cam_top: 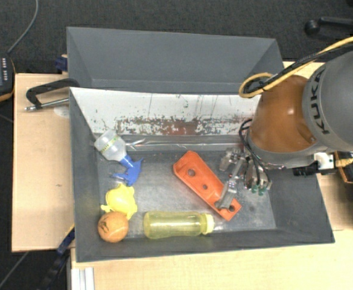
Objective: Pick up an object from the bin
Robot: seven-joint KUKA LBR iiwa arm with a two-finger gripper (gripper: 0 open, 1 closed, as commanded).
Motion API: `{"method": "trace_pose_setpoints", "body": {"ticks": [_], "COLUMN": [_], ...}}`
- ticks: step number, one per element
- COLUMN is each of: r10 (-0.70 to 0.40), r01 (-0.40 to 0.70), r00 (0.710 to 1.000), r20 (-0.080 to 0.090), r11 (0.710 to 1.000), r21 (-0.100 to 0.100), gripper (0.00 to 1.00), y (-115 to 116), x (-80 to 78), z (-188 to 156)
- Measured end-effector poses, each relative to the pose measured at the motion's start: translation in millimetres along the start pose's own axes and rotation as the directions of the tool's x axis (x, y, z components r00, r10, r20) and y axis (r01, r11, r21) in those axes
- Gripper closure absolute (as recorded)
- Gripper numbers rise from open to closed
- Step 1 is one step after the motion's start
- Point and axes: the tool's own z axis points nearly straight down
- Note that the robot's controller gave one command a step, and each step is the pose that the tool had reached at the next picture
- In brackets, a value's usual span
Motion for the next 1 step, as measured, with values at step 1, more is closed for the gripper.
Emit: {"method": "trace_pose_setpoints", "body": {"ticks": [1], "r10": [0.093], "r01": [-0.093], "r00": [0.996], "r20": [0.010], "r11": [0.996], "r21": [-0.003], "gripper": [0.00], "y": [34.0], "x": [-8.7], "z": [43.1]}}
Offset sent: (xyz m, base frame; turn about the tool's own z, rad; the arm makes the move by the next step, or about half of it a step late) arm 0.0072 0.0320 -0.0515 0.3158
